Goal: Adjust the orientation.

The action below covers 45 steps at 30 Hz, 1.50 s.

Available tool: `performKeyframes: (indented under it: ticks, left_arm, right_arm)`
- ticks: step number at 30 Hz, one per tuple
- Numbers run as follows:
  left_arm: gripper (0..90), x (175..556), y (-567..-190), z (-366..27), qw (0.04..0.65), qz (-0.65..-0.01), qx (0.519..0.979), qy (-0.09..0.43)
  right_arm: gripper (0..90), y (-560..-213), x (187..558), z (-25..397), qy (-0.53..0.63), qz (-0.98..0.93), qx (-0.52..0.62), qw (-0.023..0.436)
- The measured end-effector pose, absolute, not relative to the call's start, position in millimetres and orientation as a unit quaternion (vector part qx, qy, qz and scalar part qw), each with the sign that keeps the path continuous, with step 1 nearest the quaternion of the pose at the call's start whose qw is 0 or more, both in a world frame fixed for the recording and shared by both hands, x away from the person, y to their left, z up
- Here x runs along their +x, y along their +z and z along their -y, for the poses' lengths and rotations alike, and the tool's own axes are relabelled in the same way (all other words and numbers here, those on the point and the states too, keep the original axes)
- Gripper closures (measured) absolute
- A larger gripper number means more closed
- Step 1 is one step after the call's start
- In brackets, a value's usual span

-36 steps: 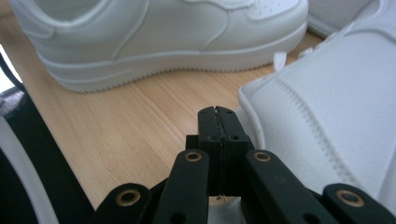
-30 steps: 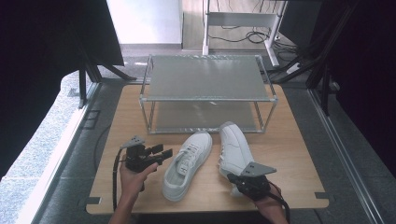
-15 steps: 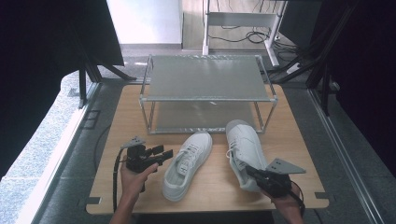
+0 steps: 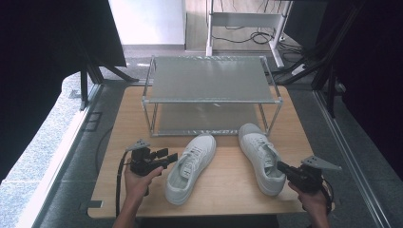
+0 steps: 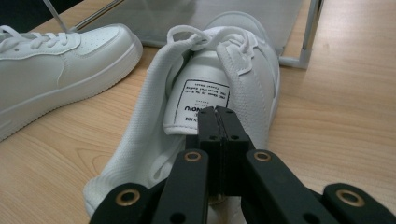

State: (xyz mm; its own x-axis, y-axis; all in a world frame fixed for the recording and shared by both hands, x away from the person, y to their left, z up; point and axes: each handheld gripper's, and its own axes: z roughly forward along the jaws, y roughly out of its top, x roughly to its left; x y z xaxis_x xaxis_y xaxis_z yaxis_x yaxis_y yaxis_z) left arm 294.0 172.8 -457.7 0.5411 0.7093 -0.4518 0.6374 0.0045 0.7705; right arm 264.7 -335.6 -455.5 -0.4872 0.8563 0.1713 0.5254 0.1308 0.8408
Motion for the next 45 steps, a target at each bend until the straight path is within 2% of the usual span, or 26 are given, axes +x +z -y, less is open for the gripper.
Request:
performKeyframes:
  ticks: [7, 11, 12, 15, 24, 32, 37, 41, 45]
  left_arm:
    - [42.5, 293, -457, -175, 0.525, -0.477, 0.704, 0.034]
    - [42.5, 293, -457, -176, 0.526, -0.478, 0.703, 0.034]
    - [42.5, 294, -458, -175, 0.524, -0.478, 0.704, 0.033]
    - [42.5, 294, -459, -173, 0.522, -0.477, 0.707, 0.03]
    - [42.3, 293, -457, -176, 0.515, -0.478, 0.711, 0.036]
    - [42.2, 292, -455, -177, 0.518, -0.475, 0.711, 0.033]
    - [42.1, 292, -455, -176, 0.513, -0.475, 0.714, 0.037]
    - [42.1, 291, -454, -174, 0.512, -0.473, 0.716, 0.036]
    - [42.1, 288, -450, -169, 0.496, -0.468, 0.729, 0.065]
  right_arm:
    - [88.7, -440, 243, 295, 0.473, -0.755, 0.411, 0.192]
    - [88.8, -446, 227, 277, 0.466, -0.774, 0.385, 0.191]
    - [88.8, -454, 220, 271, 0.441, -0.786, 0.382, 0.206]
    - [89.3, -462, 220, 276, 0.421, -0.785, 0.401, 0.215]
    - [90.0, -461, 220, 299, 0.446, -0.777, 0.409, 0.174]
    - [90.0, -460, 218, 321, 0.434, -0.765, 0.438, 0.187]
    - [89.7, -459, 218, 322, 0.449, -0.761, 0.433, 0.177]
    - [85.9, -455, 217, 319, 0.482, -0.757, 0.411, 0.164]
    - [79.8, -448, 217, 316, 0.492, -0.75, 0.402, 0.181]
